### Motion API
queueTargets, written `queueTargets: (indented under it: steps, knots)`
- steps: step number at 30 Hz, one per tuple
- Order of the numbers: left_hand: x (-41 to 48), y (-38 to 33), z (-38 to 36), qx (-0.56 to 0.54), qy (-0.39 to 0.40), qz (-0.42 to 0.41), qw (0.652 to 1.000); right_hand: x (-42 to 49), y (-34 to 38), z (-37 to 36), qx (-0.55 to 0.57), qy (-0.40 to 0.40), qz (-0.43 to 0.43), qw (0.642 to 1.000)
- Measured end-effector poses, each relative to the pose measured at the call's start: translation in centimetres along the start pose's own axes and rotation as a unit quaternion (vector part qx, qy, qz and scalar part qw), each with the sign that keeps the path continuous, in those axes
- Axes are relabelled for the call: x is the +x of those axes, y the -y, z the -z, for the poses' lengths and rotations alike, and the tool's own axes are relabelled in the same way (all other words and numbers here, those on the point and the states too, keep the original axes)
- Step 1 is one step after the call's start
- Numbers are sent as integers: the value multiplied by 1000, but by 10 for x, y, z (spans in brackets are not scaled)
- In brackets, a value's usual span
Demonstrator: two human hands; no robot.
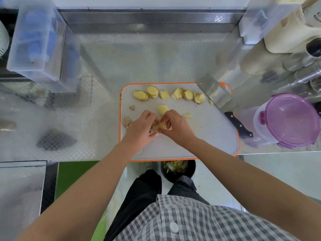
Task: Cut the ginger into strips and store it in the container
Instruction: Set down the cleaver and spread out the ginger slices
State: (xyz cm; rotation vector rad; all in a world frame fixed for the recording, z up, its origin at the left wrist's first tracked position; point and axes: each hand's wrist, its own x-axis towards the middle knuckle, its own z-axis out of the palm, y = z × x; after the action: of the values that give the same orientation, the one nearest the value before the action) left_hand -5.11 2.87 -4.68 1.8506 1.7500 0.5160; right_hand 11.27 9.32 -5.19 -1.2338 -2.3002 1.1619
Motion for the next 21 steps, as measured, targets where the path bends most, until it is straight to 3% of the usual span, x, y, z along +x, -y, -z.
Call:
queueTargets:
  steps: [14,21]
  knots:
    - [-2,-2,-2,-4,-32,12,999,0,-7,-3,-17,9,8,1000]
    - [-4,-3,1,0,-48,-33,998,3,-8,-3,-14,17,18,1000]
